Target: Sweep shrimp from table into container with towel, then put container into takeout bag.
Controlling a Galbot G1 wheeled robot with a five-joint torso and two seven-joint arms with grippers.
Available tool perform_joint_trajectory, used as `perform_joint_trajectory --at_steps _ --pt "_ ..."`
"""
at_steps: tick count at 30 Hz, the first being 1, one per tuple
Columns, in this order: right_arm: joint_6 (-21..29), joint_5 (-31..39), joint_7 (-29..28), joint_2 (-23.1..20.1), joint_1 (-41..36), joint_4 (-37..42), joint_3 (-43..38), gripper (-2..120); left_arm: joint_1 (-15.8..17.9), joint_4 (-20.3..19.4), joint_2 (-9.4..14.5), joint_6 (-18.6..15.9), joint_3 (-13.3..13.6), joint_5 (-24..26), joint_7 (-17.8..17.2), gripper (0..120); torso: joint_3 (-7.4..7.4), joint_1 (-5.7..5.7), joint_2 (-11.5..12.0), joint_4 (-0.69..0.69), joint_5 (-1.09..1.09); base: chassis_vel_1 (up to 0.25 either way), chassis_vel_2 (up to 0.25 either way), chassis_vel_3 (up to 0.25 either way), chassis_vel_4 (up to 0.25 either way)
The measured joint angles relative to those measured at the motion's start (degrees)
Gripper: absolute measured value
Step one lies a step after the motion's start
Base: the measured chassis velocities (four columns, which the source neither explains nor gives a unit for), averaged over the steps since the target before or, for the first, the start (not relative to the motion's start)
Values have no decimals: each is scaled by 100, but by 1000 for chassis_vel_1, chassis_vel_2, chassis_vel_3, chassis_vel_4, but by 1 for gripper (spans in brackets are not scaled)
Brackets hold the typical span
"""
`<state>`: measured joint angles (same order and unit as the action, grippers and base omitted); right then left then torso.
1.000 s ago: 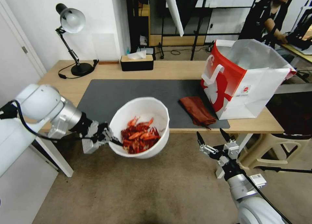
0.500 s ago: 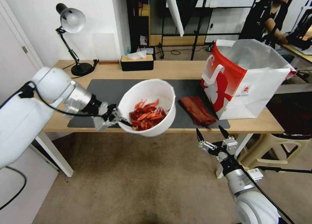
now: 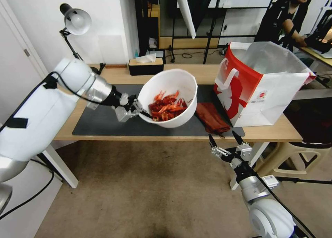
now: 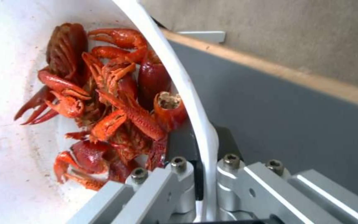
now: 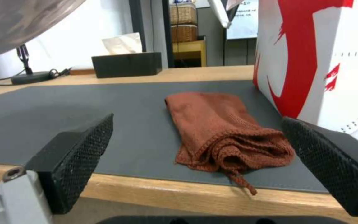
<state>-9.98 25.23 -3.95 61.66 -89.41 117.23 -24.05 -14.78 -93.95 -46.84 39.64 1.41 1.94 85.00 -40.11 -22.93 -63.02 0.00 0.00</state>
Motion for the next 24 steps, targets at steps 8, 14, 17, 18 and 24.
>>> perform_joint_trajectory --at_steps 8,14,17,18,24 --pt "-9 96 39 -35 115 -91 14 100 545 474 -481 -24 260 -420 -108 0 0 1 -1 1 2 0 0 0 0" --pt "-20 159 55 -79 164 -145 -3 100 951 912 -1115 -29 448 -635 -247 0 0 1 -1 0 1 0 0 0 0" --pt "-38 174 60 -88 155 -163 -24 100 1084 1169 -1434 -27 495 -735 -510 0 0 1 -1 0 0 0 0 0 0" --pt "-41 175 60 -88 155 -169 -27 100 1135 1247 -1517 -9 518 -779 -622 0 0 1 -1 0 1 0 0 0 0" --pt "-56 177 62 -50 143 -177 -50 100 1377 1515 -1769 6 723 -928 -1129 0 0 1 -1 1 0 0 0 0 0"
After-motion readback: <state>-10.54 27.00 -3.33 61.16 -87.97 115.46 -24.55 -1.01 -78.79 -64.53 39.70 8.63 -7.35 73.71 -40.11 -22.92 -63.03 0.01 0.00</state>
